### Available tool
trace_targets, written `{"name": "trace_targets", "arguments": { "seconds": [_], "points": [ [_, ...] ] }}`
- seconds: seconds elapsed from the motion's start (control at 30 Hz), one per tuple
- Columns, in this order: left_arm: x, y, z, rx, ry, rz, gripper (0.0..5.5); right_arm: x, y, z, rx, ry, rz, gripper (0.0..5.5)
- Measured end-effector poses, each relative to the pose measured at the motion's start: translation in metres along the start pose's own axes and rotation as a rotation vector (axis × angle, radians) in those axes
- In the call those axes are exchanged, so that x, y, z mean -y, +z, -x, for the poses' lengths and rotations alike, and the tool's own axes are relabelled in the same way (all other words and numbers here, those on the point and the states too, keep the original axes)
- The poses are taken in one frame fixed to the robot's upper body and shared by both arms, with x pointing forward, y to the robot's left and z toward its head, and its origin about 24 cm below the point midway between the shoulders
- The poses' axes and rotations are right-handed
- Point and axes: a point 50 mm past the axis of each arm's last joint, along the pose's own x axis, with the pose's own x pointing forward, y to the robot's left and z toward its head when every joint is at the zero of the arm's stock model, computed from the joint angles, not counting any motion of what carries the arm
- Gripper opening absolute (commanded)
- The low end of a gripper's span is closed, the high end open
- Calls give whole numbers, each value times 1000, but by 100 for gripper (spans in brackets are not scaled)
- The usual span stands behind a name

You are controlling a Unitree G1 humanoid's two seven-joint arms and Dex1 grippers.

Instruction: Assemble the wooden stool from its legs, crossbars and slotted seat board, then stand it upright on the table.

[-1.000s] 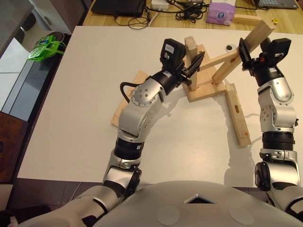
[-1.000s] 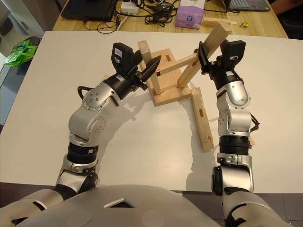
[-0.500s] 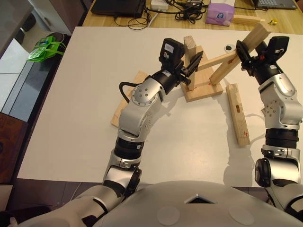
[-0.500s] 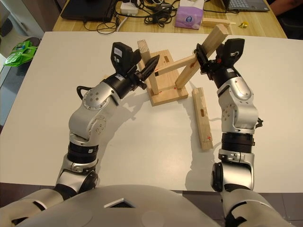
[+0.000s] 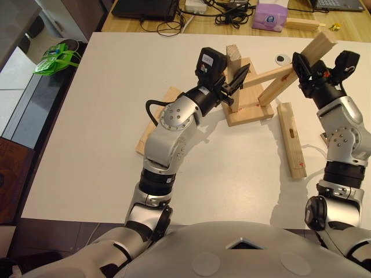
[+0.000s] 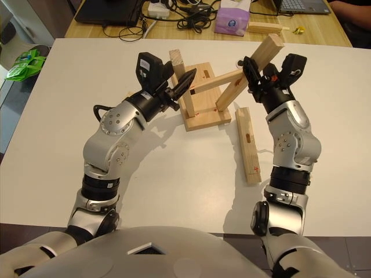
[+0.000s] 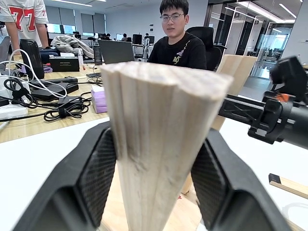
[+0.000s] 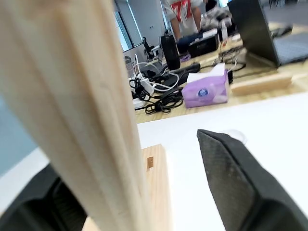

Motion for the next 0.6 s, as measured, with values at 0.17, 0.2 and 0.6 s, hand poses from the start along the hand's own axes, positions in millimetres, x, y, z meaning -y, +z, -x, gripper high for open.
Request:
{"name": "trace_targets", "arguments": {
  "seconds": [0.17,0.2,0.6],
  "points": [
    [0,0,0,-2,0,1,218,-9,5,5,147,52,398,331],
    [0,0,0,-2,0,0,218,-7,3,6,150,48,412,331],
    [1,0,0,-3,-3,1,218,1,25,3,337,-12,566,331]
  ]
}}
